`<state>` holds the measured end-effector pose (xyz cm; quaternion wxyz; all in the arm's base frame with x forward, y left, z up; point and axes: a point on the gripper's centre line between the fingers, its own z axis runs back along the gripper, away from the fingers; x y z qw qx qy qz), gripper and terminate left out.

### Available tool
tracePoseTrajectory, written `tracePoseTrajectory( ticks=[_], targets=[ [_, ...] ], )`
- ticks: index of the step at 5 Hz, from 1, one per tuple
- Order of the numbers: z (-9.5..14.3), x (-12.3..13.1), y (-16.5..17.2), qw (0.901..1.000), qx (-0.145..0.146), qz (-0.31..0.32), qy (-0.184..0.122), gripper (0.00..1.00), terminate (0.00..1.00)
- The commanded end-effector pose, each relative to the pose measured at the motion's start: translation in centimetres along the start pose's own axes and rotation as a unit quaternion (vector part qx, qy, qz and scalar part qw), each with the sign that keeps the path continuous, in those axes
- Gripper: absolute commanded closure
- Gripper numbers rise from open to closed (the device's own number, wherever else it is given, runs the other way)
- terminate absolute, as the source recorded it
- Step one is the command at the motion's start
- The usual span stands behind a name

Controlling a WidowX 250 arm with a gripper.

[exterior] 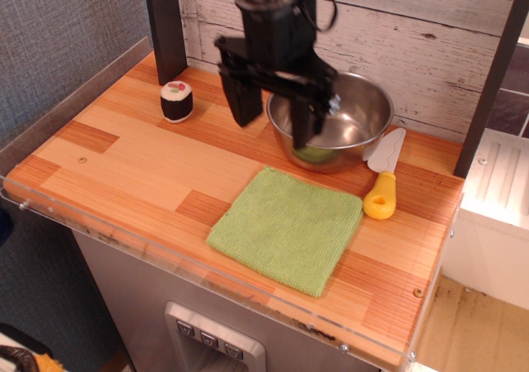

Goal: PICK UP THE GREEN TOWEL AND PUT ANOTHER SIDE OF THE TABLE

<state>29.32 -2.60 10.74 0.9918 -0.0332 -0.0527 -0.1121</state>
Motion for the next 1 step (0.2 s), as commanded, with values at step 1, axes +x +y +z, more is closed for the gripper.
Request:
tracePoseTrajectory(
  ticks=[1],
  targets=[
    [1.21, 0.23, -0.04, 0.9998, 0.002, -0.005, -0.019, 0.0, 1.0]
  ],
)
